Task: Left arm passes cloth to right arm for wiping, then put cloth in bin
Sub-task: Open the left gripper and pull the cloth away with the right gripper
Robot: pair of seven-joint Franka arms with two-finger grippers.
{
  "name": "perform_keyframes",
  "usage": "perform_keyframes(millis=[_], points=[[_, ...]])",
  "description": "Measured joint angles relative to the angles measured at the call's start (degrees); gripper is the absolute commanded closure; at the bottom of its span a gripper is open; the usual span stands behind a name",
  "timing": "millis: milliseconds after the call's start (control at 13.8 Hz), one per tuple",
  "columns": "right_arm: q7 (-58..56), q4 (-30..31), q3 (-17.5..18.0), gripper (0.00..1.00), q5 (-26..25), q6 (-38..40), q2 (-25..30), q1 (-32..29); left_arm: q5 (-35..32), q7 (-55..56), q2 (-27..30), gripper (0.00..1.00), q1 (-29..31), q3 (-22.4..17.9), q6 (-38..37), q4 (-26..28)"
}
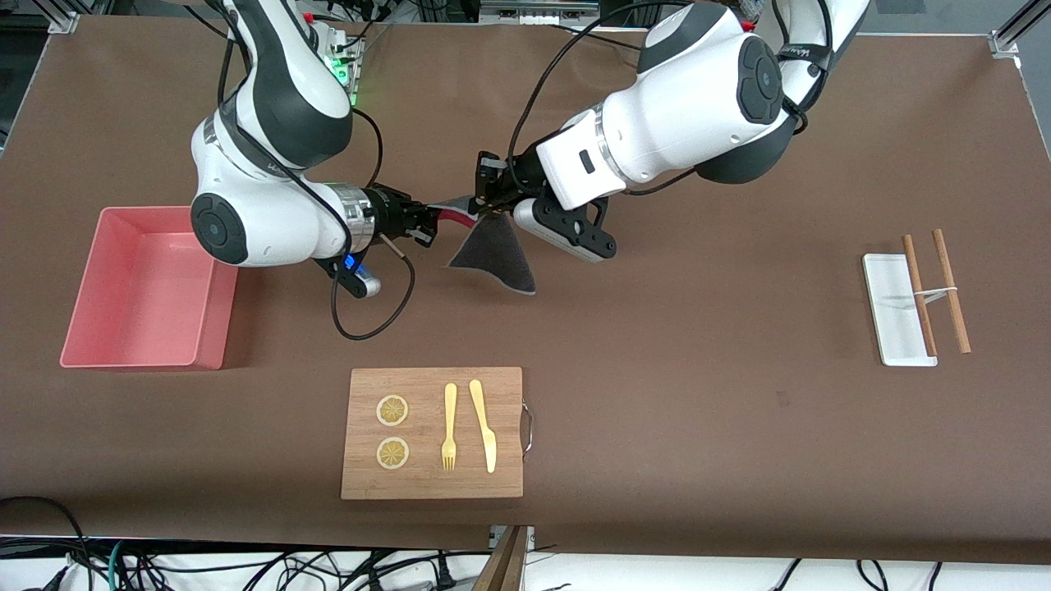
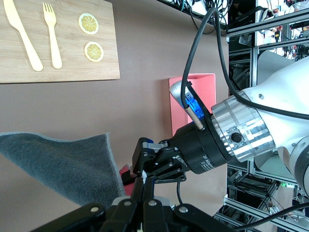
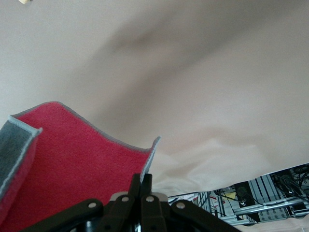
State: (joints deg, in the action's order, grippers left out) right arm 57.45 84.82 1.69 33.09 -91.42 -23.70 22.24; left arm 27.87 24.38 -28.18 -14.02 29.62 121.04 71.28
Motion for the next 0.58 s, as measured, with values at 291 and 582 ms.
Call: perform_keyframes(millis=[291,582], points=[[0.0,0.0,0.0,1.0,0.0,-0.07,0.0,-0.04,0.0,0.0,-0.01,1.0,0.0,0.0,0.0,0.0],[0.0,-0.05,-0.08,1.0,0.0,-0.07,0.0,-0.42,0.0,0.0,-0.01,1.0,0.0,0.0,0.0,0.0]])
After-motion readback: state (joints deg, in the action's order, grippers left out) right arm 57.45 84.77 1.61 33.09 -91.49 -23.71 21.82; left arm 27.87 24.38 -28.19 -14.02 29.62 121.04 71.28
